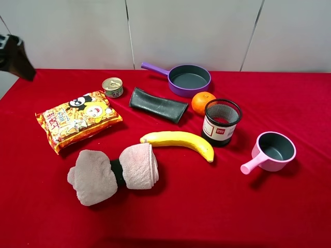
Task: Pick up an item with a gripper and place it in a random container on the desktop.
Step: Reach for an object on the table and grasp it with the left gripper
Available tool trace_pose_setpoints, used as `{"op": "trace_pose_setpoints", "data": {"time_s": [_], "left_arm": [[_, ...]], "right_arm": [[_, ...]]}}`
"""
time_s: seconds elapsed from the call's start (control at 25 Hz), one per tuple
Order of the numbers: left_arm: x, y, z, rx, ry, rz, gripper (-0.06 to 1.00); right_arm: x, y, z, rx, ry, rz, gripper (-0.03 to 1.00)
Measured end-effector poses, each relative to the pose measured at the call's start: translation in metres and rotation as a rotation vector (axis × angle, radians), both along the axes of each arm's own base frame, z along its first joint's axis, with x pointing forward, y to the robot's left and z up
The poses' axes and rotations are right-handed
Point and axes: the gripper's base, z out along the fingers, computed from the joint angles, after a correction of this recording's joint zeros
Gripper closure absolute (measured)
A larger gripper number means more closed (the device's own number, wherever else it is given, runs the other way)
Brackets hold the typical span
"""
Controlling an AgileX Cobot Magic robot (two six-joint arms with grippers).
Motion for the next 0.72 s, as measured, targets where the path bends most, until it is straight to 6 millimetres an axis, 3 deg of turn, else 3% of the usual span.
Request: {"op": "trace_pose_setpoints", "data": {"time_s": [0.72], "left_arm": [[0.086,-0.016,-0.039,0.024,0.011,-0.019,-0.03]], "right_arm": [[0.0,0.0,0.0,0.0,0.0,0.0,0.28]]}}
